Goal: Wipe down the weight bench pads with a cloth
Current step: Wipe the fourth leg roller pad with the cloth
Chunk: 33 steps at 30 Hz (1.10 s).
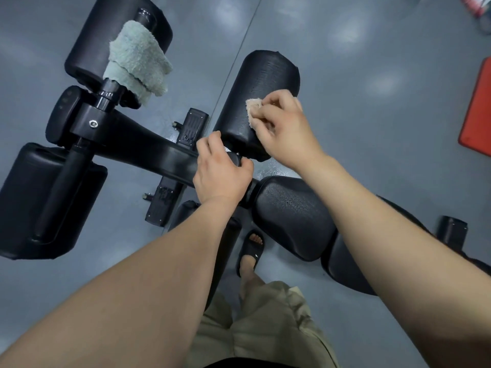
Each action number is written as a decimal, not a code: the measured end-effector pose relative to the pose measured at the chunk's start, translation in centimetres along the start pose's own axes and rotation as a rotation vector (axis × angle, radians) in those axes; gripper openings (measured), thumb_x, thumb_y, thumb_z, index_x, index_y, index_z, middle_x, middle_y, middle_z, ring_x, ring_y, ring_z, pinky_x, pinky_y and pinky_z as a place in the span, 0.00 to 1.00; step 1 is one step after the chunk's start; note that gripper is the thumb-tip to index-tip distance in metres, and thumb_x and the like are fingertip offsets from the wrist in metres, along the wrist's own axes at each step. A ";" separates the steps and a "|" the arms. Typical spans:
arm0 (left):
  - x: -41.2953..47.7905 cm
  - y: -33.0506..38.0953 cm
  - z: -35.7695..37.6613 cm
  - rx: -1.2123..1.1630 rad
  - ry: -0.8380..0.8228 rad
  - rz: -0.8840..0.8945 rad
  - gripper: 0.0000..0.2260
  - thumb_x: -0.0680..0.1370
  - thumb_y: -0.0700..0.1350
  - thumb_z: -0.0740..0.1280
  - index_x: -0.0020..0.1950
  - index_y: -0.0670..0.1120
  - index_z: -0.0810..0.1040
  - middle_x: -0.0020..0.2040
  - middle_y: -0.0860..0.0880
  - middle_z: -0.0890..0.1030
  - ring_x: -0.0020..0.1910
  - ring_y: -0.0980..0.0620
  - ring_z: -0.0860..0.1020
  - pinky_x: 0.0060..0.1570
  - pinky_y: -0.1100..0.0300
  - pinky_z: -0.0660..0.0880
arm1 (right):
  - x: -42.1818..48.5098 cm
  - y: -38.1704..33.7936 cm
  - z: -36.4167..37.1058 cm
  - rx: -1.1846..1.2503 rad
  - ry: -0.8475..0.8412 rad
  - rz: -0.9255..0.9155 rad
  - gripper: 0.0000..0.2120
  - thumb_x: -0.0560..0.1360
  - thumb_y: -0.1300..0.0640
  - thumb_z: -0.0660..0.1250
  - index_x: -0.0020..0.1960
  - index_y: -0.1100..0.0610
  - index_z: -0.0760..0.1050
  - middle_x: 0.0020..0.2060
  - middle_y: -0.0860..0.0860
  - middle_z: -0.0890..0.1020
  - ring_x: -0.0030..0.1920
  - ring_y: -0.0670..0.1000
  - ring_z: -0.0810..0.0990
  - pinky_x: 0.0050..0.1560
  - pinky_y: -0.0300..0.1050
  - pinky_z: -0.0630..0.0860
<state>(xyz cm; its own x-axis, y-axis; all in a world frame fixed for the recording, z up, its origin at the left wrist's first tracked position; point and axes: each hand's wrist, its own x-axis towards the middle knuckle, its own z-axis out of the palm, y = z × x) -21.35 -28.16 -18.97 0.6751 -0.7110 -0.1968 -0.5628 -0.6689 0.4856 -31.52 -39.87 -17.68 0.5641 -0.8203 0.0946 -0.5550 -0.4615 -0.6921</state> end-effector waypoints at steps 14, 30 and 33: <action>0.2 0.1 0.0 -0.014 0.004 0.048 0.29 0.71 0.53 0.70 0.70 0.51 0.64 0.71 0.54 0.67 0.58 0.44 0.77 0.46 0.48 0.76 | 6.6 4.1 -0.8 -0.066 0.165 0.089 0.07 0.78 0.60 0.64 0.50 0.57 0.81 0.49 0.53 0.75 0.53 0.55 0.75 0.52 0.35 0.67; -0.1 -0.1 -0.2 -0.060 0.005 0.039 0.31 0.73 0.51 0.70 0.74 0.51 0.63 0.72 0.55 0.68 0.64 0.48 0.75 0.52 0.50 0.74 | 9.1 5.0 -1.1 -0.009 0.216 0.143 0.17 0.80 0.60 0.62 0.66 0.61 0.78 0.55 0.57 0.76 0.57 0.55 0.77 0.59 0.30 0.66; -0.2 0.0 -0.1 -0.039 -0.009 0.041 0.32 0.73 0.52 0.69 0.75 0.51 0.63 0.73 0.54 0.65 0.63 0.47 0.76 0.51 0.50 0.74 | 9.2 4.6 -0.8 -0.012 0.230 0.131 0.18 0.80 0.60 0.62 0.68 0.63 0.76 0.56 0.59 0.75 0.57 0.56 0.76 0.61 0.33 0.67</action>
<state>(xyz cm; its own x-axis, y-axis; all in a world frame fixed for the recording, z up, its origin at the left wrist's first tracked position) -21.37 -28.00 -18.83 0.6474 -0.7396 -0.1837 -0.5707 -0.6303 0.5263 -29.44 -49.83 -19.42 0.3342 -0.9279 0.1654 -0.6220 -0.3490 -0.7009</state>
